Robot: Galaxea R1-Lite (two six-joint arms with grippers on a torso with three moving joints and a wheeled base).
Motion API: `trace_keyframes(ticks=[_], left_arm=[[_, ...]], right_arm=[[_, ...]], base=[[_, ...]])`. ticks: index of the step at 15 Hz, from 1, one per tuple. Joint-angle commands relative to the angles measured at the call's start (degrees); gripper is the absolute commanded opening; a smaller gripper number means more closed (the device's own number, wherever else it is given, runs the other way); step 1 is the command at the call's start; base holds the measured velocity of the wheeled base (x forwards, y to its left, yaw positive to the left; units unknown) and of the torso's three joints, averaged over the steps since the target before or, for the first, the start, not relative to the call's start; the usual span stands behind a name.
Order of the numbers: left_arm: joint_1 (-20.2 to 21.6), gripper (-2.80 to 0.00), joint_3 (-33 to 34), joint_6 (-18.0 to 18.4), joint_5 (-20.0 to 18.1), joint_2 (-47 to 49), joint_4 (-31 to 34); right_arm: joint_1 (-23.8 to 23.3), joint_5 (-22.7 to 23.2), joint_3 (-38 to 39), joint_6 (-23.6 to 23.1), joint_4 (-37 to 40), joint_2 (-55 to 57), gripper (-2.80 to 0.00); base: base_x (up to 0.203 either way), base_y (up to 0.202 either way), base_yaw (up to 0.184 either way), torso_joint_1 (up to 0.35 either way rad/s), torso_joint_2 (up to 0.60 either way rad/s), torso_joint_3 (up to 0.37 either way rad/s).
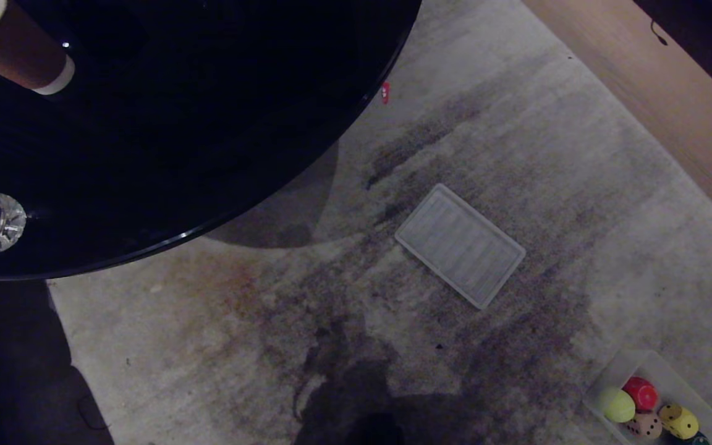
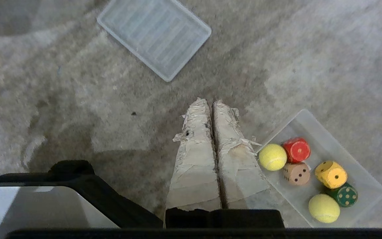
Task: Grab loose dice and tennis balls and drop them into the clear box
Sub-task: Close the lid
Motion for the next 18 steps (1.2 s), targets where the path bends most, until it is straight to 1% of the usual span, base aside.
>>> trace_keyframes(ticks=[1,5,18], left_arm=[[-0.02,-2.80,0.09,-0.05,0.03,0.09,-0.01],[-0.02,-2.80,0.09,0.56,-0.05,0.09,0.07],[-0.02,-2.80,0.09,0.39,-0.05,0.09,0.07]], right_arm=[[0.02,0.01,0.62,0.02,-0.07,0.06,-2.80],[0.02,0.01,0.62,0.02,-0.07,0.06,-2.80],[0.02,0.03,0.62,-0.06,-0.07,0.06,-2.80]], base=[[0.000,0.000,0.000,-0.002,0.01,-0.203],[0.000,0.000,0.000,0.002,0.01,-0.198],[0.000,0.000,0.000,0.003,0.00,-0.200]])
